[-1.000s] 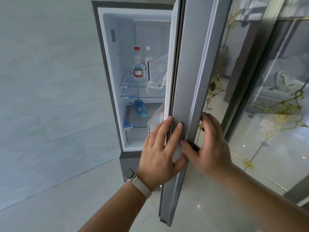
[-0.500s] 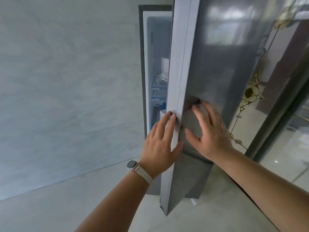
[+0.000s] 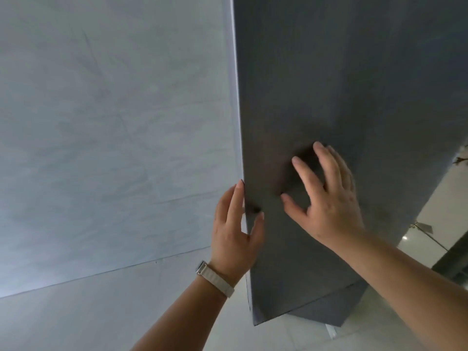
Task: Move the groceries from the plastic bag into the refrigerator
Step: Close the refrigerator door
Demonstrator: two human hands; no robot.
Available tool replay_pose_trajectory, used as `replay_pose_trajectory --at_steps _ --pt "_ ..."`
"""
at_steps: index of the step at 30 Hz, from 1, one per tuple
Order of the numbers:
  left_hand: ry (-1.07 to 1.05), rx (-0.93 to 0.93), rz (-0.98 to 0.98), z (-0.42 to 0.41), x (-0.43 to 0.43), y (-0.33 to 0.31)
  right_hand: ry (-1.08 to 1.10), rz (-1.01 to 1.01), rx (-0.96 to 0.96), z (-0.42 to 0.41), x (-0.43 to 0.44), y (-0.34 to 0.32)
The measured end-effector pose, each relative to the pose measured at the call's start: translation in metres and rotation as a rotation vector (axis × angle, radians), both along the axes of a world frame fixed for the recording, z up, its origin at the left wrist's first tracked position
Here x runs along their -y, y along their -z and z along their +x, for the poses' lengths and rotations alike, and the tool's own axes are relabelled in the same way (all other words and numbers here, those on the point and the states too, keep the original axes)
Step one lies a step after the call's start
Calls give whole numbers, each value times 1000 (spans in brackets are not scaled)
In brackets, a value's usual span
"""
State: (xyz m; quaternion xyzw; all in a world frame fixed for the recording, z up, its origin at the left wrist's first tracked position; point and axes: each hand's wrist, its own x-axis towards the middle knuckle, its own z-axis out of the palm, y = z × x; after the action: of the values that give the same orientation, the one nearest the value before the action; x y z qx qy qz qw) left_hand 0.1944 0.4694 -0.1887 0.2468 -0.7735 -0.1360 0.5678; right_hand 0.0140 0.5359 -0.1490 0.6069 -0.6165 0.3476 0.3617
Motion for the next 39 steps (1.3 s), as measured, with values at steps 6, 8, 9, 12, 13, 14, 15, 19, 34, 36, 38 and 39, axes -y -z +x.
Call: replay_pose_trajectory --at_steps 6,8,9,12,13,14,15,19,34,36,38,39 --pt "-16 -97 207 -16 34 -2 -70 -11 -81 -20 39 0" --pt "-33 -108 252 -24 47 -3 -81 -13 -97 -25 52 0" --pt "-43 -113 271 -28 51 -4 -87 -16 -101 -28 57 0" --pt "-75 -151 323 -40 65 -8 -97 -31 -118 -35 71 0" --pt "-81 -168 347 -43 71 -8 -97 -37 -125 -37 75 0" --pt "-82 -182 372 -46 77 -8 -97 -46 -130 -39 79 0" --pt "-78 -193 389 -49 81 -8 -98 -56 -135 -40 82 1" --pt "-37 -213 394 -53 92 -10 -98 -113 -156 -45 93 5" --pt "174 -147 407 -72 178 -13 62 -20 -229 -60 143 5" --pt "213 -130 418 -78 195 -14 100 3 -228 -64 153 3" --pt "242 -109 423 -83 212 -14 141 20 -227 -67 163 3" --pt "251 -104 428 -87 220 -13 162 26 -228 -68 167 3"
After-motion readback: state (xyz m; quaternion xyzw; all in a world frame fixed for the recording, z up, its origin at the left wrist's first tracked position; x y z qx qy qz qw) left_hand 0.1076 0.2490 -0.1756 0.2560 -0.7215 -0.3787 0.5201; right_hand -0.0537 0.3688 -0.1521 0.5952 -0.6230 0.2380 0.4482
